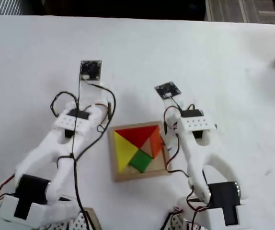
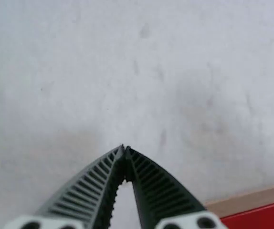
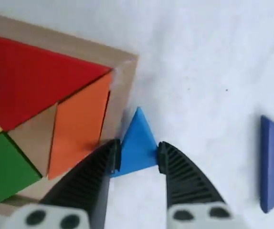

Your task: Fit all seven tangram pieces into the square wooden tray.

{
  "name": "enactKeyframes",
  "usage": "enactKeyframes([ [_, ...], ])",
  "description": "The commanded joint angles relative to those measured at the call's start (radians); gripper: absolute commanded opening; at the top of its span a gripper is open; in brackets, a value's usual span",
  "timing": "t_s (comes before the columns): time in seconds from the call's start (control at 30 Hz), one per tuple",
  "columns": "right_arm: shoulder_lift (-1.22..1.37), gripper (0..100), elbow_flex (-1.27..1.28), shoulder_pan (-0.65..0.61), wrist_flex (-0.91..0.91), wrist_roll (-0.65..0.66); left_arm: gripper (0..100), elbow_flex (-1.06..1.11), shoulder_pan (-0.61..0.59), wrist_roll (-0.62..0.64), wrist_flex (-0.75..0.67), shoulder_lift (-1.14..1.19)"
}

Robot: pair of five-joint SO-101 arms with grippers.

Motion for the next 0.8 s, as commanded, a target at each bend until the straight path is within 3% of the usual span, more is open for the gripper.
enactKeyframes([
  [0.0, -0.039, 1.8, -0.087, -0.016, 0.064, 0.011, 2, -0.049, 0.005, -0.009, 0.002, -0.002],
  [0.23, -0.039, 1.8, -0.212, -0.061, 0.239, 0.002, 2, -0.052, -0.018, -0.008, -0.009, -0.010],
  [0.37, -0.041, 1.8, -0.227, -0.142, 0.275, -0.063, 2, -0.052, -0.091, 0.006, -0.095, -0.010],
  [0.6, -0.041, 1.8, -0.221, -0.338, 0.303, -0.071, 2, -0.098, -0.240, 0.195, -0.118, -0.005],
  [0.77, -0.039, 1.8, -0.219, -0.453, 0.305, 0.129, 2, -0.106, -0.271, 0.221, -0.118, -0.005],
])
